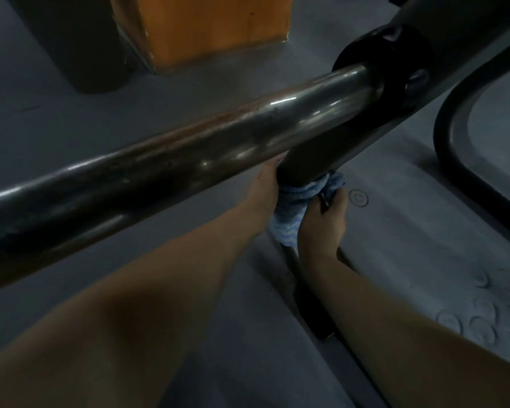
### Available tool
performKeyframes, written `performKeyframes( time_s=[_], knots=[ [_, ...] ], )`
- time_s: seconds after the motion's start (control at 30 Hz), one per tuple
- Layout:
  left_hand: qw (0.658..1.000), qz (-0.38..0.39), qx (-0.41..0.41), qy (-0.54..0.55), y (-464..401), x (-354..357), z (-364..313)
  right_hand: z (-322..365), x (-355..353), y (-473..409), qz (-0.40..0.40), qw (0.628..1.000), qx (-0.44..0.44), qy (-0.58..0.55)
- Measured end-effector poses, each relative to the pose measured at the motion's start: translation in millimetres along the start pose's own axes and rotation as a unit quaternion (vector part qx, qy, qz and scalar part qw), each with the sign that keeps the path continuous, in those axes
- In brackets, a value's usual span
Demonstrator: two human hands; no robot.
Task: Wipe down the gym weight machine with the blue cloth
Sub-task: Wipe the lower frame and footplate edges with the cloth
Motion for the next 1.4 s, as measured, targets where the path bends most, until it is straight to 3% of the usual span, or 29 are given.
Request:
performKeyframes(
  time_s=[0.13,0.3,0.4,0.5,0.6,0.67,0.77,0.83,0.9,0.97,1.03,1.1,1.23,1.4],
  knots=[
    [0.997,-0.012,-0.066,0.043,-4,-10,43,-28,14,1,0.117,0.969,-0.081,0.203],
    [0.983,-0.041,-0.153,0.093,9,-9,99,-77,0,-3,0.218,0.85,-0.097,0.469],
    [0.966,-0.056,-0.209,0.144,29,1,137,-89,-16,8,0.241,0.812,-0.162,0.507],
    [0.94,-0.065,-0.283,0.18,56,19,168,-106,-42,23,0.29,0.799,-0.076,0.521],
    [0.921,-0.078,-0.323,0.204,69,29,182,-111,-43,29,0.308,0.776,-0.083,0.545],
    [0.922,-0.084,-0.306,0.219,64,28,175,-102,-26,22,0.309,0.799,-0.089,0.507],
    [0.946,-0.062,-0.236,0.211,51,25,150,-72,4,4,0.269,0.888,-0.064,0.368],
    [0.96,-0.052,-0.194,0.194,46,26,132,-55,14,-3,0.237,0.922,-0.056,0.301],
    [0.968,-0.084,-0.178,0.156,46,27,129,-57,17,-5,0.247,0.918,-0.04,0.308],
    [0.983,-0.099,-0.15,0.038,58,30,130,-72,8,-5,0.277,0.892,-0.009,0.356],
    [0.989,-0.06,-0.133,-0.039,76,45,145,-91,-10,-7,0.285,0.844,0.002,0.454],
    [0.99,-0.014,-0.137,-0.026,91,60,160,-104,-27,-14,0.271,0.813,-0.006,0.515],
    [0.99,-0.034,-0.133,-0.016,91,65,155,-94,-26,-48,0.246,0.876,0.048,0.412],
    [0.995,-0.063,0.003,-0.081,72,59,100,-30,19,-88,0.258,0.936,0.037,0.237]
  ],
)
Point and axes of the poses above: each hand's wrist, its own y-axis away from the middle knuckle, its own x-axis out of the palm, z = x × y, the point moved 9 cm from there along -y, towards the middle knuckle, and after that the axes turned 6 degrees about x, right-handed, at the moved point
